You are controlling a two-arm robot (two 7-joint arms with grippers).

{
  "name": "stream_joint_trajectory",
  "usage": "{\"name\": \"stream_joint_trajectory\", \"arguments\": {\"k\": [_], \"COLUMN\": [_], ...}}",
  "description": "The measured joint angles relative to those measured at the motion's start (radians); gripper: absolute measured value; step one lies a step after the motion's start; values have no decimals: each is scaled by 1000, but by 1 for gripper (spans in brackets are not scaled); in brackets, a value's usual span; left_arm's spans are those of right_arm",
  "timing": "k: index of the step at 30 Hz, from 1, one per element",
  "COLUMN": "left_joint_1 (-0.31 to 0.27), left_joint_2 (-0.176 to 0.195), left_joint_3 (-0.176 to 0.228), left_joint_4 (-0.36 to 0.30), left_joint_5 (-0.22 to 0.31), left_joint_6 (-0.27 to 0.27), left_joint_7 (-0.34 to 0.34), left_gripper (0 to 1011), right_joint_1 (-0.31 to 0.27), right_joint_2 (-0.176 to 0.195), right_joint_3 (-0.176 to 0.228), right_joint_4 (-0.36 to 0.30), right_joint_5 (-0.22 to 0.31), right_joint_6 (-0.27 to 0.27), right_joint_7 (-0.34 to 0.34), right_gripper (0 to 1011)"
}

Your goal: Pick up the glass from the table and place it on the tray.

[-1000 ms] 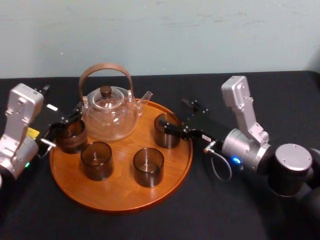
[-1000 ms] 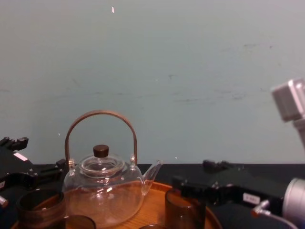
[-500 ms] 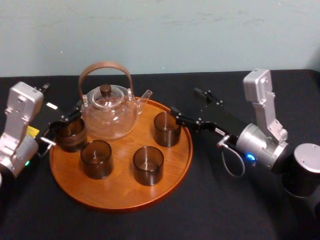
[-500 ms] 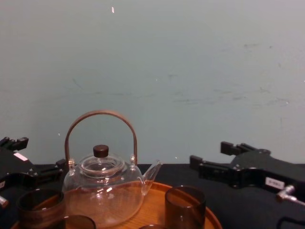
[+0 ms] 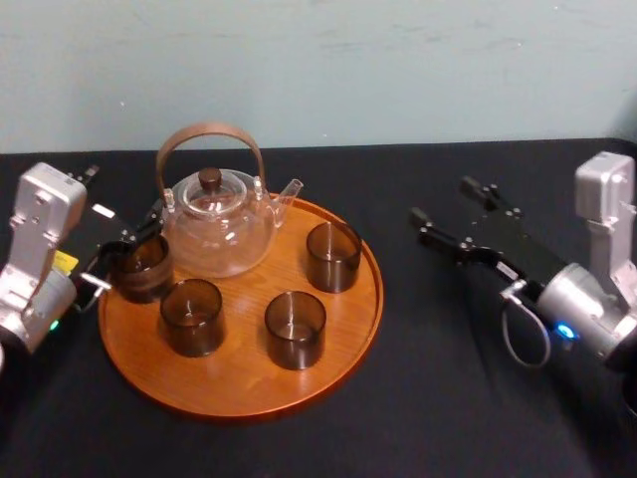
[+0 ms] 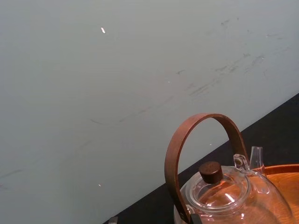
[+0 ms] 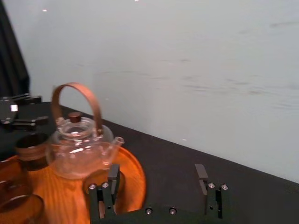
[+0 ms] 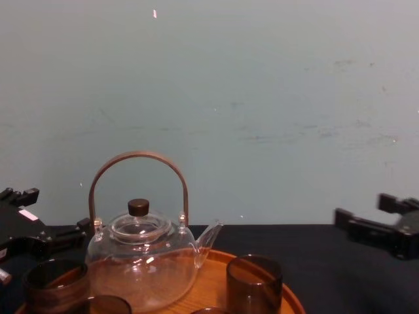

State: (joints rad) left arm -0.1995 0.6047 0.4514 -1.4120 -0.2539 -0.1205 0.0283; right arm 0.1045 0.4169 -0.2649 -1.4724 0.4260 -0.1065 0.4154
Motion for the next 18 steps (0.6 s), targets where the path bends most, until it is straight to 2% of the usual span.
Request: {"name": "stream_joint_trajectory", "arguments": {"k": [11,18], "left_joint_1": [0,0], "left_joint_2": [0,0], "left_joint_3": [0,0], "left_joint_4": [0,0], "left_joint_5": [0,0], "left_joint_6": [0,0], "left_joint_7": [0,0], "left_gripper": [1001,1001], "right_joint_1": [-99,-115], "right_joint_2": [10,0], "right_joint_3": [91,116], "right_joint_4": [-26,-26], "right_joint_5": [-22,-40], "right_joint_6": [-35,-34], "right_joint_7": [-74,-92], "right_gripper": [1002,1002]}}
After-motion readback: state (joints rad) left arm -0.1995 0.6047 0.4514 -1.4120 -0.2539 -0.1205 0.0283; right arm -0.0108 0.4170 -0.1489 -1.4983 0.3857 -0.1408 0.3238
